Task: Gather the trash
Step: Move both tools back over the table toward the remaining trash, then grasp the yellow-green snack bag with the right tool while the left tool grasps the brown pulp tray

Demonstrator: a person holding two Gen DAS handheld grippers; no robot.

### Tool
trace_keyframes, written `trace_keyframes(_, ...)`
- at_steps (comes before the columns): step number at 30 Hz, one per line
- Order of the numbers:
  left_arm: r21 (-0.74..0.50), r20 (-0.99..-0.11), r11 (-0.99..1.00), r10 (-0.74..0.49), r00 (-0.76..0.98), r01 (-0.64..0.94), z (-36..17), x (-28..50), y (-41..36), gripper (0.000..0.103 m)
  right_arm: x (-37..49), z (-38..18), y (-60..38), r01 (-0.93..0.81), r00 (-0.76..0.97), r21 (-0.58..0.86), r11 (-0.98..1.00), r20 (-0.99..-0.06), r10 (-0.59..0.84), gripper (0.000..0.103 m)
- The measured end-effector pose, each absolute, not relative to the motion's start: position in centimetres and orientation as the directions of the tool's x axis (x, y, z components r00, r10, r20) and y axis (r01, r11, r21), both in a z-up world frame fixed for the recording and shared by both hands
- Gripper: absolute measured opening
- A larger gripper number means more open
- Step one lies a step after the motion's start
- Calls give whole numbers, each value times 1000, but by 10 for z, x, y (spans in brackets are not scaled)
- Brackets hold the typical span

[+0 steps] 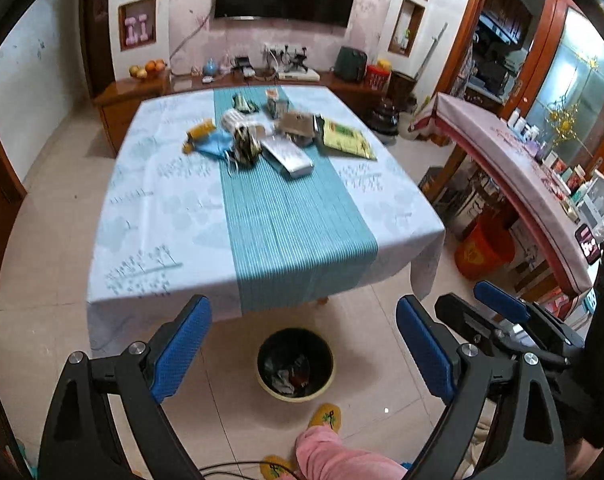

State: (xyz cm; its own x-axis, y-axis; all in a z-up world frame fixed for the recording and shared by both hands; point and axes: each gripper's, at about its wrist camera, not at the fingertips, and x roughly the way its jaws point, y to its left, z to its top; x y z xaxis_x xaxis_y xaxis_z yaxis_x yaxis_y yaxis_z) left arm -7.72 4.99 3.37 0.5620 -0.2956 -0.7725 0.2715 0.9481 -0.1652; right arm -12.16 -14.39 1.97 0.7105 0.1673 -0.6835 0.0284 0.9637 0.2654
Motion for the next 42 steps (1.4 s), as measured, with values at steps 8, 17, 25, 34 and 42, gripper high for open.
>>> trace_keyframes(8, -148, -759, 956, -274, 590, 253, 53, -68, 59, 92, -117, 38, -132, 14, 750, 153, 988, -656, 91, 72)
trace_keyframes(17, -134, -781, 963, -247, 574, 232, 36, -19, 43, 92, -70, 22, -148, -1, 761, 41, 999, -648, 28, 72)
trace_keyframes(25, -148, -805, 972, -226, 548, 184, 13, 81, -5, 92, 27, -6, -180, -36, 782, -185, 982, -618, -88, 72)
trace_keyframes(34, -97, -839, 990, -136, 527, 101, -28, 212, -58, 88, 169, -65, -205, -129, 777, -378, 917, -613, -144, 72)
trace_keyframes(42, -80, -879, 995, -102, 466, 66, -64, 286, -70, 72, 234, -113, -208, -221, 749, -470, 855, -643, -160, 72)
